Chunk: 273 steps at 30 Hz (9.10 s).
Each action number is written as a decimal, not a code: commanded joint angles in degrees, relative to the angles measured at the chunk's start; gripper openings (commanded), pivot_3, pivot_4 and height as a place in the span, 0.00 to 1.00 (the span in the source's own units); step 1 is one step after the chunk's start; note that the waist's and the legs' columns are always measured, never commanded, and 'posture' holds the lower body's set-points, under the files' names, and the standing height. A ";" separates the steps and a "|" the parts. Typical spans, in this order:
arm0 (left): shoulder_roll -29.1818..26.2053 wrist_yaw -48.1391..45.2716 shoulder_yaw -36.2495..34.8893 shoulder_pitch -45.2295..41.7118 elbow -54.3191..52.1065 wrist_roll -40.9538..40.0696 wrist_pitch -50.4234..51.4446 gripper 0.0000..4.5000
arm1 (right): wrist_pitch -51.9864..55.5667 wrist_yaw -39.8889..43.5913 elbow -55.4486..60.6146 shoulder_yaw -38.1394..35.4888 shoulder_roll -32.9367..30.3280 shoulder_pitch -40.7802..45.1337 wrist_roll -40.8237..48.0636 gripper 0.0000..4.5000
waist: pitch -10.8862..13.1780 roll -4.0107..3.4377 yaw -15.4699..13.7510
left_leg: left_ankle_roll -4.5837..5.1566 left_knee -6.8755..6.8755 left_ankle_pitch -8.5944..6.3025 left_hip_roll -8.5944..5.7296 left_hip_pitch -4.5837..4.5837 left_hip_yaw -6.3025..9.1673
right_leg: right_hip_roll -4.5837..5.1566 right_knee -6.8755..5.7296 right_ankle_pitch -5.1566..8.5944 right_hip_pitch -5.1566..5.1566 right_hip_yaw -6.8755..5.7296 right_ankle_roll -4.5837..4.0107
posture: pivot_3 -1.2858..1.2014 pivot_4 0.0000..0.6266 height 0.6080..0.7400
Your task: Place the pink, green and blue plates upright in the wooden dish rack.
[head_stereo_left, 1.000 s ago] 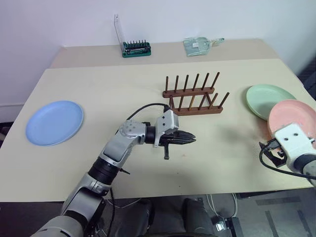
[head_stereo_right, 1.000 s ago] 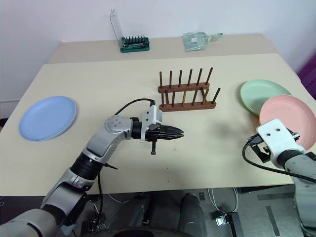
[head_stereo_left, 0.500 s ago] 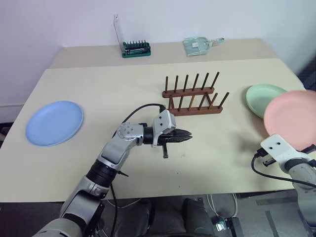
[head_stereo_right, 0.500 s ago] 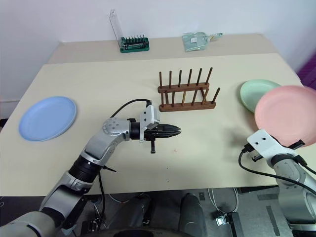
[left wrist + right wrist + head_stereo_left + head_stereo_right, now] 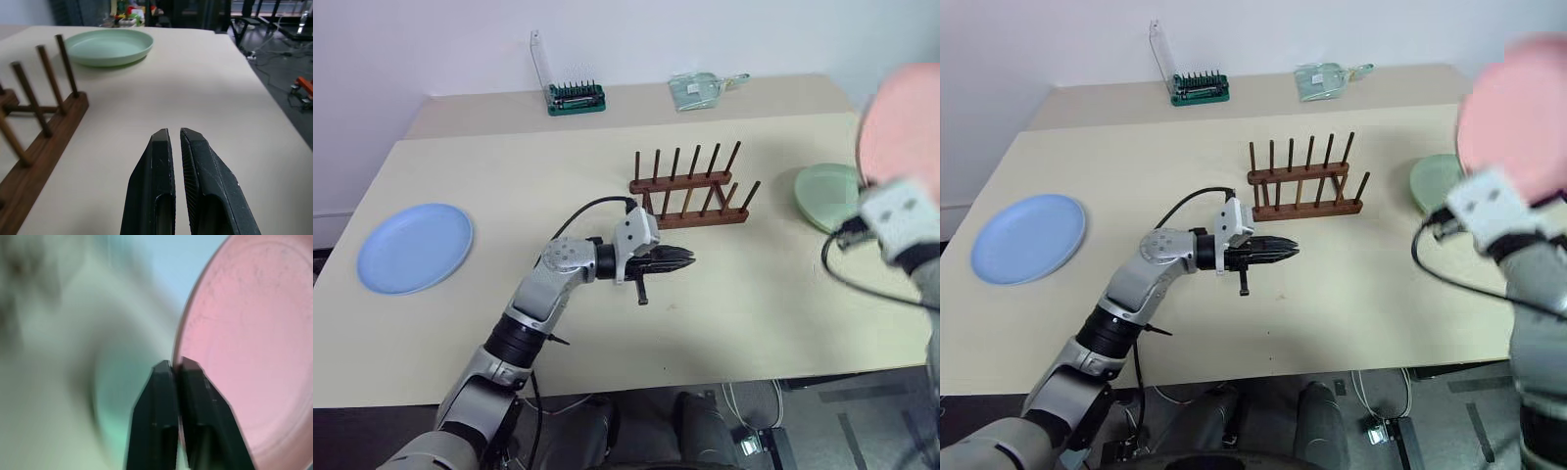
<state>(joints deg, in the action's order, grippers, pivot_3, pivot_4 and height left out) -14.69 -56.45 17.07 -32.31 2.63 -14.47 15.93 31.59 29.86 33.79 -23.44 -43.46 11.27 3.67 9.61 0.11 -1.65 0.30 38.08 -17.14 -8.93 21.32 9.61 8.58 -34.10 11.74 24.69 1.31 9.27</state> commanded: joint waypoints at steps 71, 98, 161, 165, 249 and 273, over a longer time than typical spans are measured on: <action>-6.06 4.66 -3.18 5.40 -13.59 -3.52 6.74 0.08 | -28.73 19.48 -65.04 17.02 -13.82 19.16 -0.45 1.00 | -0.07 -0.27 2.11 | 0.12 0.05 -0.08 -0.04 0.07 -0.48 | 0.14 -0.18 -0.04 0.31 0.18 -0.02 | 0.52 0.24 1.00; -8.40 7.54 -5.45 9.21 -17.49 -5.28 9.48 0.08 | -34.89 5.24 -51.21 13.35 -12.40 27.12 0.32 0.01 | -0.01 -0.52 2.43 | 0.11 -0.05 -0.07 -0.03 0.17 -0.46 | 0.09 -0.14 -0.04 0.49 0.27 -0.03 | 0.52 0.24 1.00; -5.05 48.43 -34.45 5.43 -11.91 1.00 7.56 0.78 | -4.94 13.51 -17.46 27.96 0.18 37.42 18.94 0.64 | 0.04 -0.17 1.50 | 0.02 0.04 -0.04 0.18 0.23 -0.47 | -0.02 -0.14 -0.16 0.57 0.11 -0.18 | 0.52 0.24 1.00; -5.67 67.11 -45.84 3.72 -14.53 8.19 16.13 0.99 | -5.61 14.92 -19.02 28.84 2.95 37.48 18.26 0.64 | 0.02 -0.14 1.36 | -0.02 0.02 -0.18 0.27 0.17 -0.60 | -0.06 -0.12 -0.19 0.58 0.07 -0.23 | 0.52 0.24 1.00; -10.92 61.12 -42.13 -9.69 -0.90 3.93 10.67 0.66 | -39.89 2.14 -35.21 37.73 23.11 41.86 -16.40 0.00 | -0.13 0.64 4.22 | -0.56 -0.02 -0.47 0.73 -0.01 -0.32 | -0.71 -0.19 -0.39 0.84 -0.17 -0.56 | 0.52 0.24 1.00; -5.69 35.40 -22.52 15.61 -13.67 0.86 0.88 0.66 | 27.32 -21.73 -14.84 15.62 40.25 37.10 36.62 0.00 | -0.25 0.25 3.78 | -0.57 0.02 -0.47 0.79 0.08 -0.10 | -0.85 -0.21 -0.54 0.88 -0.11 -0.81 | 0.52 0.24 1.00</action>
<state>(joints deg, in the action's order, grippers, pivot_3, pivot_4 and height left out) -19.91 -20.00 -5.03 -17.31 -8.03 -12.38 17.02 59.42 7.69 18.68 -8.50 -2.42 47.02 40.80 9.36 0.36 2.13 -0.28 38.10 -17.61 -8.14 21.40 9.51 7.73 -34.31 11.20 25.57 1.19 8.46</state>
